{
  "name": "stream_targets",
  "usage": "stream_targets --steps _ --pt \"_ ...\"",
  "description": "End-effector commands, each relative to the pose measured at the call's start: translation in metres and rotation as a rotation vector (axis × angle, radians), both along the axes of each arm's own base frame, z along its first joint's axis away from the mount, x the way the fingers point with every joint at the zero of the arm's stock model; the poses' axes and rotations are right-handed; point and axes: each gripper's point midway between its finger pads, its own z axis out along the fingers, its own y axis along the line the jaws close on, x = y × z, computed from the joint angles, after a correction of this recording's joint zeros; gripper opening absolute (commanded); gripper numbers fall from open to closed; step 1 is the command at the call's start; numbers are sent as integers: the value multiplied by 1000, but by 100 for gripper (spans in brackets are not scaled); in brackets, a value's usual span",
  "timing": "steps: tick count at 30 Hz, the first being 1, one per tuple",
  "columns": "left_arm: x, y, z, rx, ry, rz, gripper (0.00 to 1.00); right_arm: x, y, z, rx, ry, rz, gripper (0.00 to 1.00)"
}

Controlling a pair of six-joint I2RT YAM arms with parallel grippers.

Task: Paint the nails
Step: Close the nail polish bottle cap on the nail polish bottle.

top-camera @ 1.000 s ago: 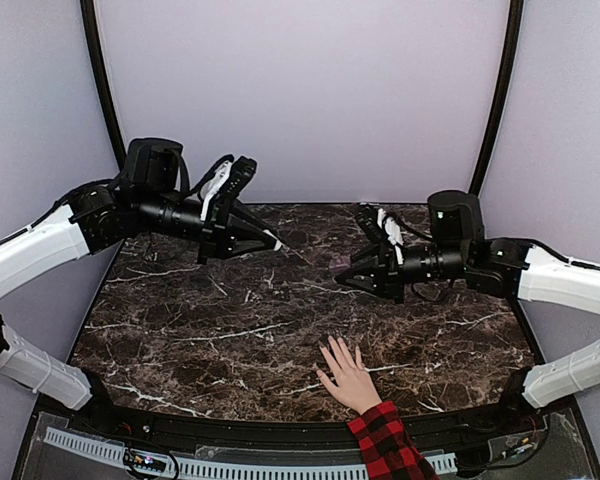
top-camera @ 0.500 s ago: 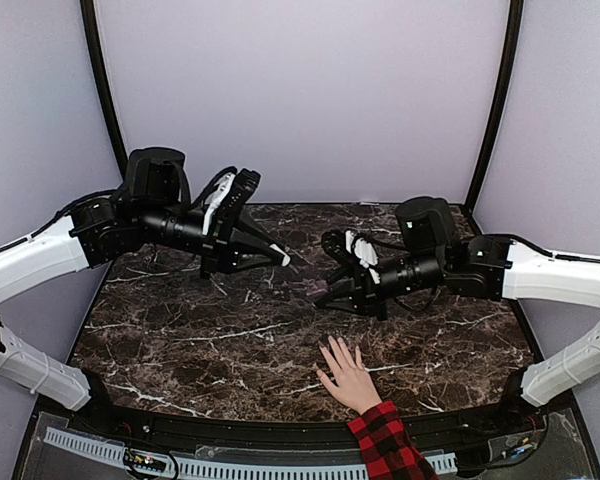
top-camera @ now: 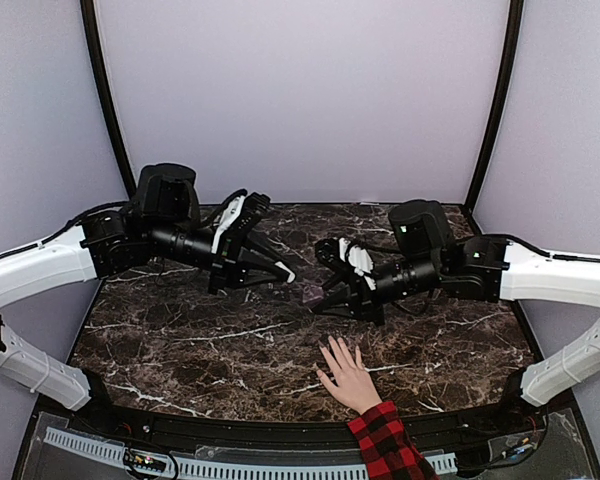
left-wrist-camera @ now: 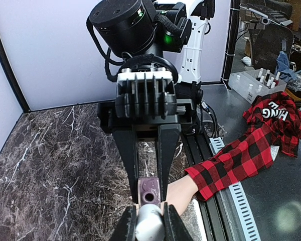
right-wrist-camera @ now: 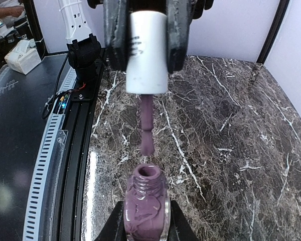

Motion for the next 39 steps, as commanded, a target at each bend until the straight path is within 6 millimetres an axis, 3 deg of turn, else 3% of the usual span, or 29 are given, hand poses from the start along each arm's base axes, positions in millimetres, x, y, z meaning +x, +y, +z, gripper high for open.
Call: stream_targets --steps 1,39 --pt "-3 0 8 -29 -67 -14 0 0 8 22 48 -51 12 0" --pt "-4 -8 -7 26 -70 -25 0 0 12 12 19 -49 16 0"
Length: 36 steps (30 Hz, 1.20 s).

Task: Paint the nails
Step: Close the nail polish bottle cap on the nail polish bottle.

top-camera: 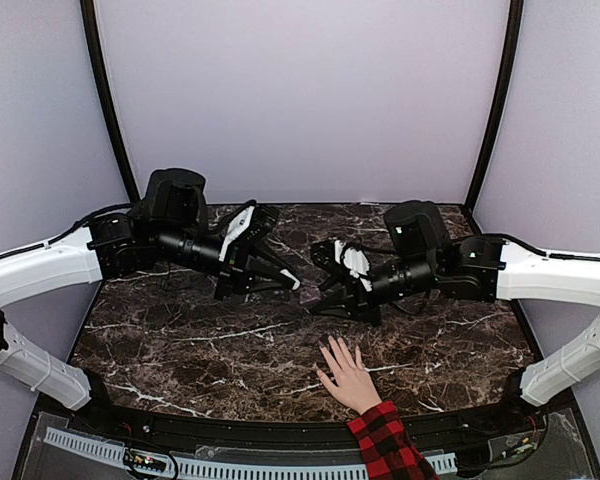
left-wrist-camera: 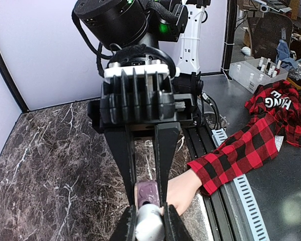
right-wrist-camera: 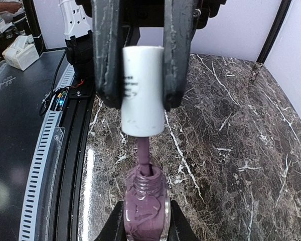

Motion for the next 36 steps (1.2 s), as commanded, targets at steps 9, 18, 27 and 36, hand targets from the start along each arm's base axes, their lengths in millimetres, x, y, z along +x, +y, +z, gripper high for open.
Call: stream_targets --steps 9,18,27,36 --pt "-1 7 16 -11 -62 21 0 -3 7 15 33 -33 15 0" --pt "-1 9 19 -19 -76 32 0 -3 7 13 28 -30 15 0" --pt "-2 9 20 -21 -73 23 0 -3 8 14 27 -31 14 0" --pt "-7 8 16 -18 -56 -8 0 -2 8 13 27 -30 9 0"
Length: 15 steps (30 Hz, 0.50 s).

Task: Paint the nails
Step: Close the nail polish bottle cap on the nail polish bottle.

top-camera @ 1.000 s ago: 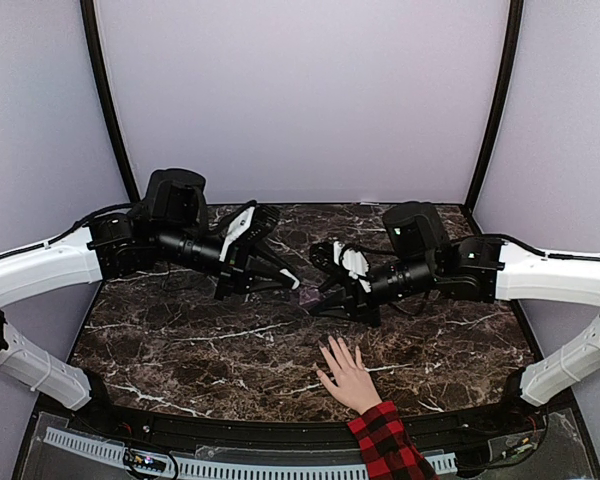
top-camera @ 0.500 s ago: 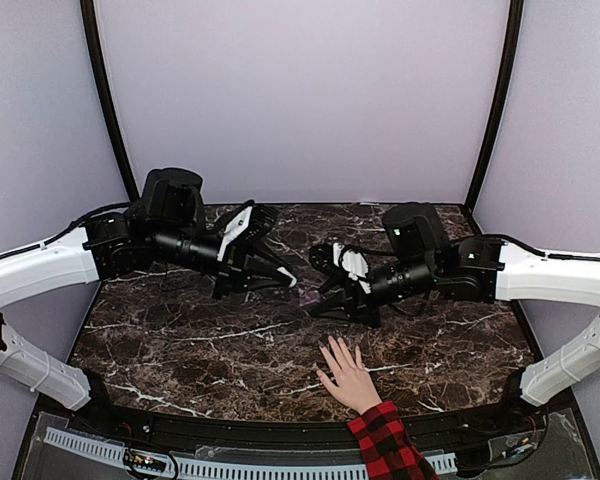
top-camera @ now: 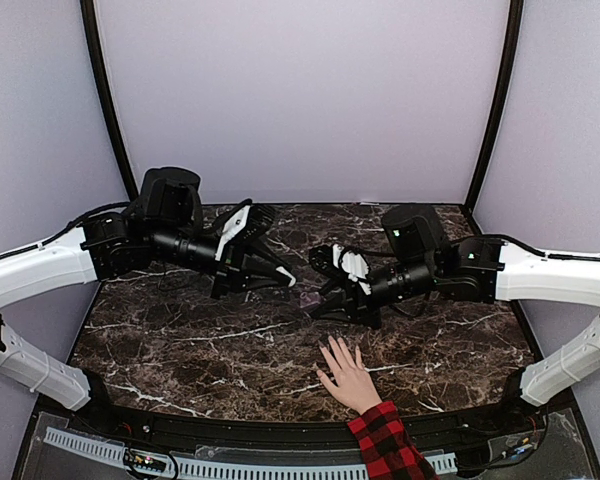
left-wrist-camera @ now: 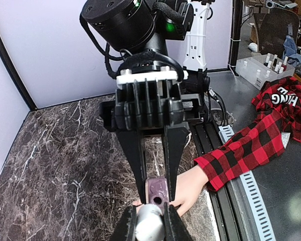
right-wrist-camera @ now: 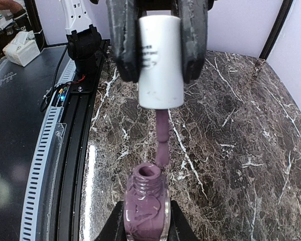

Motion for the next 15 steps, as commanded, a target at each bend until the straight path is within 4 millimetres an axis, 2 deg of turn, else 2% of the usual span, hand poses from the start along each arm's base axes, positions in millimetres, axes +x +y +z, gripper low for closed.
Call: stream_targets --steps 1,15 --pt "-11 2 14 -28 -16 -44 0 0 8 20 53 -36 8 0" --pt "-12 -1 7 -14 12 -63 0 0 9 22 60 -35 10 0"
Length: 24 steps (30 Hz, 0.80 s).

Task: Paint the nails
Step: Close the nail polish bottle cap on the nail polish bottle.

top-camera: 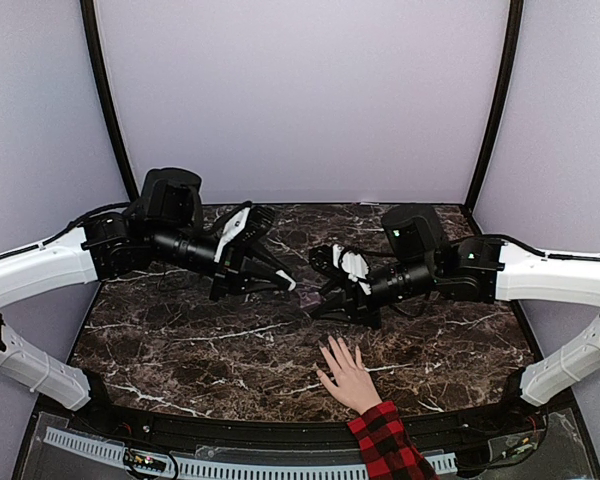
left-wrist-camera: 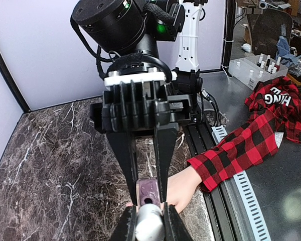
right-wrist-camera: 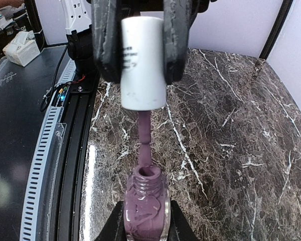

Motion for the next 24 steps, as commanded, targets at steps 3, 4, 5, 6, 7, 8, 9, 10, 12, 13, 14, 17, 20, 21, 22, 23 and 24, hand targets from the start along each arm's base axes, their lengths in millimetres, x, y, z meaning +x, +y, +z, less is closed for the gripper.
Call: stream_targets --steps 3,4,5,6,7,8,9,10,12,13,14,17,20,21,22,23,24 --pt "-4 -2 6 -7 -4 -25 0 -1 8 24 64 -36 14 0" --pt "-4 -2 6 -8 -4 -26 0 -1 8 24 64 -35 15 0" --pt "-4 -3 6 -7 -1 -26 0 -2 9 25 65 -34 16 0" --pt "-4 -3 6 -8 -1 -26 0 -1 8 24 64 -34 15 0" --pt "-4 -3 5 -6 1 -26 0 -1 9 24 63 -33 16 0" --pt "-4 -3 5 -5 2 -28 0 -1 9 23 61 -33 15 0" --pt "-4 -3 5 -5 1 -28 0 -1 9 22 58 -32 14 0" --pt "-4 -3 5 -6 1 -28 0 -1 9 22 57 -31 15 0" --pt "-4 -3 6 -6 1 -29 0 -1 9 21 54 -31 15 0" --pt "-4 -3 6 -6 1 -29 0 0 10 21 54 -31 14 0" --pt "-4 -3 6 -6 3 -28 0 0 10 20 52 -30 14 0" --pt "-4 -3 6 -7 1 -27 0 0 10 18 48 -29 14 0" --pt "-3 -4 6 -6 -1 -21 0 -1 11 18 46 -28 16 0" --pt "-1 -4 6 -5 -2 -16 0 -1 11 17 45 -28 16 0" --pt "-1 -4 5 -3 0 -15 0 -1 11 17 42 -28 17 0" --pt "-1 -4 5 -3 0 -14 0 -1 11 16 40 -29 17 0" --pt "-2 -4 6 -5 -3 -15 0 -1 11 15 37 -30 16 0"
